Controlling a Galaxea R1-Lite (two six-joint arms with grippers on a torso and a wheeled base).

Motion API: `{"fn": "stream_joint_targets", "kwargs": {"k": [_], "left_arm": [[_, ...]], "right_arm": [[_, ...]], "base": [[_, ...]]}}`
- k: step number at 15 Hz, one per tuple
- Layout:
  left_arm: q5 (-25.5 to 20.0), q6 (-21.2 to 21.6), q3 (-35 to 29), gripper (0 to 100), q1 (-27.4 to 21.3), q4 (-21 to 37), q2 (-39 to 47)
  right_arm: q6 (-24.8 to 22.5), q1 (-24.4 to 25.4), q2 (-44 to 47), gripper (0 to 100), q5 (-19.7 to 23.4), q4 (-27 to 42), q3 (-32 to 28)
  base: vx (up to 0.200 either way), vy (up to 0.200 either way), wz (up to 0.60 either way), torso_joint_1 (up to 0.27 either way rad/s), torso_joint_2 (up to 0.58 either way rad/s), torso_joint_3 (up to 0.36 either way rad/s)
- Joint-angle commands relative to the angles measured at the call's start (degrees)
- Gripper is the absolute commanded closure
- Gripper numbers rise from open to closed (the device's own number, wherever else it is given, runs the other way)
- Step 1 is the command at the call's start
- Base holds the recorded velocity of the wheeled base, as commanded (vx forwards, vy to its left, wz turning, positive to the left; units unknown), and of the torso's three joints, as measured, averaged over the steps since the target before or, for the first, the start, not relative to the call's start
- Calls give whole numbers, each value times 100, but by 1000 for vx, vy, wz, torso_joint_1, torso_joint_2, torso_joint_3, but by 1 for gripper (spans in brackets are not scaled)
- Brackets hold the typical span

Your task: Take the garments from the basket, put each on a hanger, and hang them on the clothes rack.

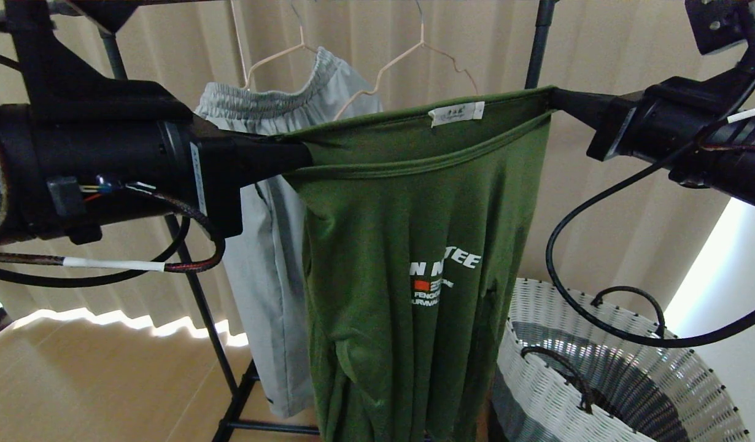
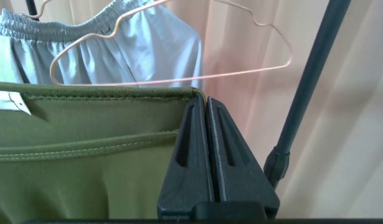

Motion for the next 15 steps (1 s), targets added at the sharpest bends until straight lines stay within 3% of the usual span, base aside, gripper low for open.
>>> {"fn": "stream_joint_targets", "kwargs": {"k": [1,5,7,10,15], "left_arm": [[16,-1,-29,100,-2,-12,42],[1326,-19,-521,100,-11,-258,596],[1431,-10,-521,100,-81,-742,816],[1431,-19,-398,100,-195,-786,860],[1431,-10,-372,100,-195,-777,816]], "right_arm": [[-3,-15,-136,100,-3,47,62],[-12,-50,-804,100,-11,575,247],[-12,-50,-1086,100,-3,856,335],[-12,-50,-1296,100,-3,891,774],[-12,-50,-1314,100,-3,891,774]], "base": [[0,0,0,0,0,0],[0,0,0,0,0,0],[0,0,0,0,0,0],[0,0,0,0,0,0],[0,0,0,0,0,0]]}}
